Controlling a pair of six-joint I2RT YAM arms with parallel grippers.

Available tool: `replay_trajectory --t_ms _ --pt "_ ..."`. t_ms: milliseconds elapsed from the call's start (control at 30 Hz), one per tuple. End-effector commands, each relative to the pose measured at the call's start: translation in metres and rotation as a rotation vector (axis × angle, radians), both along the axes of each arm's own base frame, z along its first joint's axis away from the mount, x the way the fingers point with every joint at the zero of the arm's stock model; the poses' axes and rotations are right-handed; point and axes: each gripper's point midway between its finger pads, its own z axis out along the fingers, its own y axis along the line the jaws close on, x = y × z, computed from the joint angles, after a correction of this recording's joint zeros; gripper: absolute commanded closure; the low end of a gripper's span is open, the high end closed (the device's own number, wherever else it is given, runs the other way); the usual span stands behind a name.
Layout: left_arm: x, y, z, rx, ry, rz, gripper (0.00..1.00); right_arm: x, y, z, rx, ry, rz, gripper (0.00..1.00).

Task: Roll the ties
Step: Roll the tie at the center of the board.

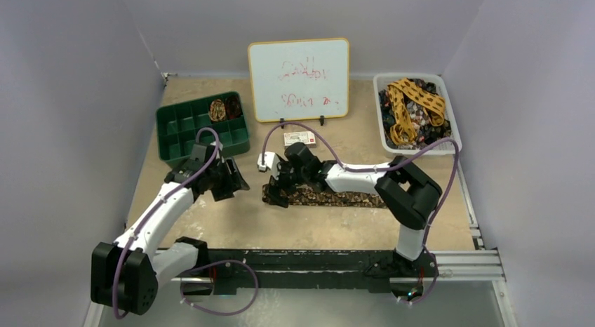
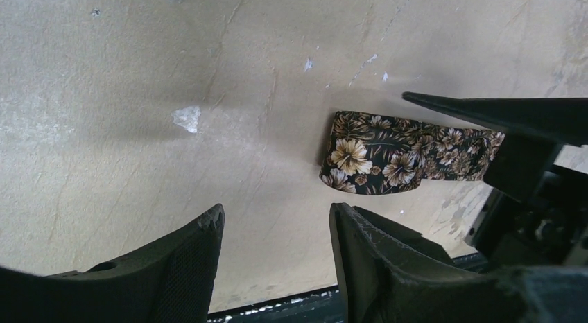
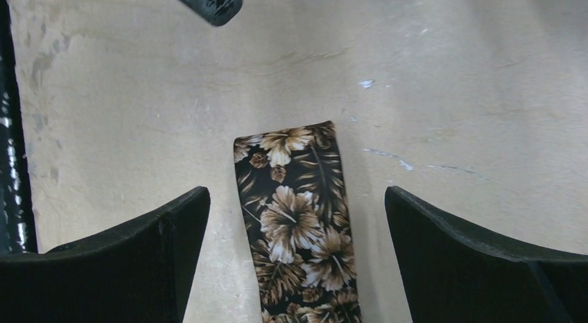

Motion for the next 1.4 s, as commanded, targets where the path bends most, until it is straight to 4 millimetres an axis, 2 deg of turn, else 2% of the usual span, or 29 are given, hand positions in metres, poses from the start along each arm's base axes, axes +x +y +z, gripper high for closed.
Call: replay_trajectory --t_ms 0,167,367,433,567,767,900,1000,1133,1200,1267,1300,1333,1367 --pt "0.004 -0.004 0.001 -0.025 -0.035 -0.034 0.44 -0.002 0.004 -0.01 -0.038 -0.039 0.065 0.01" --pt "0.002 -0.004 -0.004 -0.028 -0.024 -0.038 0.44 0.003 -0.003 -0.036 -0.111 -0.046 0.045 0.05" --pt "0.002 -0.005 -0.008 -0.038 -0.016 -0.036 0.44 -0.002 -0.005 -0.045 -0.149 -0.061 0.041 0.34" --pt "0.002 -0.007 -0.01 -0.051 -0.011 -0.034 0.44 -0.008 -0.001 -0.046 -0.145 -0.062 0.048 0.39" --pt "0.003 -0.013 -0.016 -0.09 -0.002 -0.036 0.44 -0.016 0.006 -0.049 -0.137 -0.075 0.042 0.41" --pt "0.002 -0.023 -0.023 -0.158 0.004 -0.028 0.44 -0.012 0.014 -0.046 -0.111 -0.078 -0.006 0.5" --pt "-0.001 -0.023 -0.028 -0.16 0.015 -0.026 0.45 -0.015 0.016 -0.049 -0.11 -0.06 0.005 0.54" --pt "-0.002 -0.023 -0.029 -0.159 0.013 -0.025 0.45 -0.023 0.017 -0.051 -0.111 -0.034 0.036 0.52" --pt "-0.001 -0.023 -0.025 -0.164 -0.006 -0.026 0.45 -0.024 0.019 -0.039 -0.089 -0.043 0.042 0.32" --pt "0.001 -0.022 -0.023 -0.162 -0.017 -0.021 0.45 -0.023 0.02 -0.024 -0.067 -0.049 0.027 0.24" --pt "0.002 -0.021 -0.02 -0.156 -0.027 -0.014 0.45 -0.012 0.021 0.002 -0.032 -0.097 -0.027 0.16" --pt "0.003 -0.02 -0.019 -0.152 -0.032 -0.01 0.45 -0.007 0.02 0.016 -0.014 -0.122 -0.056 0.06" --pt "0.004 -0.019 -0.017 -0.149 -0.042 -0.005 0.44 0.001 0.017 0.028 0.003 -0.143 -0.111 0.02" --pt "0.005 -0.018 -0.015 -0.147 -0.05 -0.001 0.44 0.005 0.016 0.041 0.026 -0.155 -0.149 0.01"
